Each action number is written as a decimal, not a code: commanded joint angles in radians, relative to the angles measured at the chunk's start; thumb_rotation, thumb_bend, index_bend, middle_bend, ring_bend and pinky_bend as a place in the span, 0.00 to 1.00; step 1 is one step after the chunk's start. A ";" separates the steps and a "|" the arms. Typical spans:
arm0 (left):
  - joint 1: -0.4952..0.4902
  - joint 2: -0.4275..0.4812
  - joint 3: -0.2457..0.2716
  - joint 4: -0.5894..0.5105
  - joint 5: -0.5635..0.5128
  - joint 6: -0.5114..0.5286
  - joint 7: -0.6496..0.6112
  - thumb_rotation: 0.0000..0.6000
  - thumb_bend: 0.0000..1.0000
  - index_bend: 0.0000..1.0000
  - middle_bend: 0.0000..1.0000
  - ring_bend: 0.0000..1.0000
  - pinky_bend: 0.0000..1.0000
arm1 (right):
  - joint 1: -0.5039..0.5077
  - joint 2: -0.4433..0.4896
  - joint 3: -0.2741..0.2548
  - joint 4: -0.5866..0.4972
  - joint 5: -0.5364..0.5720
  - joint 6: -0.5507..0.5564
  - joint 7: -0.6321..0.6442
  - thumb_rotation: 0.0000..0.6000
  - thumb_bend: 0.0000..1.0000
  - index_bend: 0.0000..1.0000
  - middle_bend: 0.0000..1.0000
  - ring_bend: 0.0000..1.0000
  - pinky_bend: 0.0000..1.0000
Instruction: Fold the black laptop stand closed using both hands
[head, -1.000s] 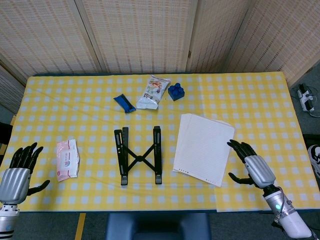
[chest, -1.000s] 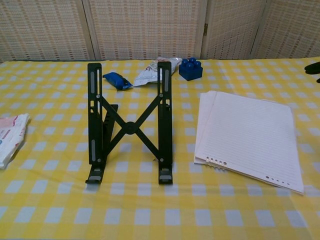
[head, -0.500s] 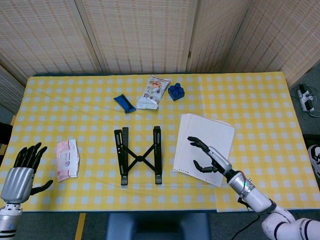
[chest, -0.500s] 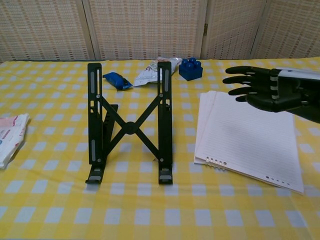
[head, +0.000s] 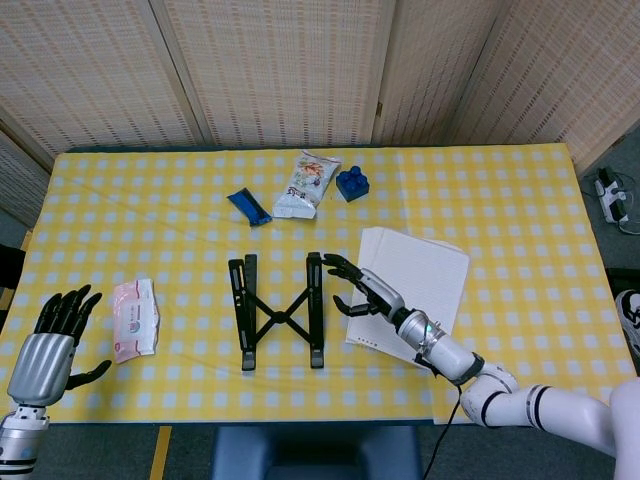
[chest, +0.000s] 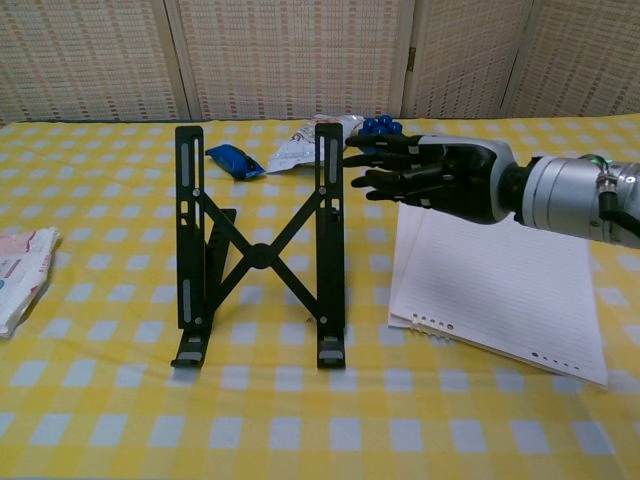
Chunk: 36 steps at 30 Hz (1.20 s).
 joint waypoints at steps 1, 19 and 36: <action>-0.002 0.001 0.000 -0.004 0.000 -0.002 0.003 1.00 0.18 0.12 0.06 0.01 0.00 | 0.035 -0.032 0.023 0.038 0.018 -0.039 0.038 1.00 0.57 0.00 0.15 0.13 0.00; -0.028 0.008 0.011 -0.022 0.026 -0.034 -0.022 1.00 0.18 0.14 0.10 0.03 0.00 | 0.136 -0.052 -0.121 0.149 -0.298 0.113 0.419 1.00 0.58 0.03 0.28 0.25 0.01; -0.219 -0.017 0.016 0.004 0.061 -0.287 -0.453 1.00 0.18 0.14 0.10 0.08 0.02 | 0.124 0.076 -0.302 -0.011 -0.442 0.382 0.320 1.00 0.58 0.03 0.28 0.26 0.02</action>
